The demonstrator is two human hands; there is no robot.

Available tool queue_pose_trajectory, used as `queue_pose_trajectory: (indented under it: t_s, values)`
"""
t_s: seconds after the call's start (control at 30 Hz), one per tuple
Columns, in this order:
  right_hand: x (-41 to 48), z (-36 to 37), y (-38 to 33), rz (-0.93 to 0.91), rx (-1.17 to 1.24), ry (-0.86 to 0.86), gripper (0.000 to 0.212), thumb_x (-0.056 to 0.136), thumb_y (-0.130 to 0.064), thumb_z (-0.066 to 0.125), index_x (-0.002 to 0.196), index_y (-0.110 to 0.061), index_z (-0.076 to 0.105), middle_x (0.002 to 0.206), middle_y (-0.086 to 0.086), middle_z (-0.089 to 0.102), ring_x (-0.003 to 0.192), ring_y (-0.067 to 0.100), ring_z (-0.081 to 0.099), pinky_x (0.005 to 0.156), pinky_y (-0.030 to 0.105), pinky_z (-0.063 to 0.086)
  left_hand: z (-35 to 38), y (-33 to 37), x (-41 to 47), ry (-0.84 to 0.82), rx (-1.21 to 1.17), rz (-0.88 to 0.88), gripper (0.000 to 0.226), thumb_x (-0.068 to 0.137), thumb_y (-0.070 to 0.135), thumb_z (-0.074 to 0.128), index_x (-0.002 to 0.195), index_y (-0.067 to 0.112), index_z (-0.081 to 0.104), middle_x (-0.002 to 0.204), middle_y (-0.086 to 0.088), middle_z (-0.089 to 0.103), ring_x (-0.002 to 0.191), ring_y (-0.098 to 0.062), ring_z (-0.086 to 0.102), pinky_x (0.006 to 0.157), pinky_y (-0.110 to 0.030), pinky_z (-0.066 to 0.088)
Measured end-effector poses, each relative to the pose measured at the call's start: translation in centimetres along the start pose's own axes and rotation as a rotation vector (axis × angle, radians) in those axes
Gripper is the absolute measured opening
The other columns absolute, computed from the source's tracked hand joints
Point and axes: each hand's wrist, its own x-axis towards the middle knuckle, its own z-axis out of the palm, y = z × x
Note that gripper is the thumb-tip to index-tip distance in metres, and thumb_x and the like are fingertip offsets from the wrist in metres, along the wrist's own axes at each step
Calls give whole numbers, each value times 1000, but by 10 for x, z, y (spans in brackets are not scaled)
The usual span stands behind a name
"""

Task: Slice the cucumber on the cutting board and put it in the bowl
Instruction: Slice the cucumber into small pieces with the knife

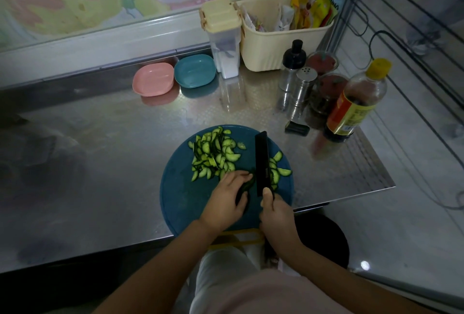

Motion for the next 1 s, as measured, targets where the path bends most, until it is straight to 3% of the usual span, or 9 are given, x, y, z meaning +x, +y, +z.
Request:
queue_pose_trajectory:
  t_s: [0.2, 0.53, 0.67, 1.0]
  values:
    - [-3, -7, 3, -15, 57, -36, 38, 100, -39, 33, 69, -21, 43, 53, -7, 38, 49, 10, 38, 59, 34, 33, 1, 2, -1, 4, 4, -23, 40, 88, 25, 43, 121, 9, 56, 114, -4, 53, 110, -13, 47, 97, -17, 35]
    - [-5, -10, 2, -19, 69, -54, 38, 100, -39, 34, 68, -21, 44, 52, -8, 38, 48, 10, 38, 59, 34, 34, 1, 2, -1, 24, 22, -11, 40, 87, 23, 43, 121, 8, 57, 114, -5, 55, 110, -11, 45, 98, -13, 31]
    - [-4, -10, 1, -13, 72, -58, 38, 100, -39, 34, 67, -20, 45, 51, -9, 38, 48, 10, 38, 60, 34, 34, 2, 1, -1, 24, 12, -5, 39, 87, 23, 43, 121, 9, 57, 114, -4, 55, 109, -13, 47, 96, -20, 36]
    - [-4, -10, 1, -11, 67, -71, 39, 99, -39, 35, 67, -19, 44, 40, -13, 41, 44, 8, 36, 58, 33, 32, 3, 0, 0, 36, -1, 11, 37, 87, 21, 45, 120, 8, 57, 113, -4, 55, 108, -13, 48, 95, -20, 38]
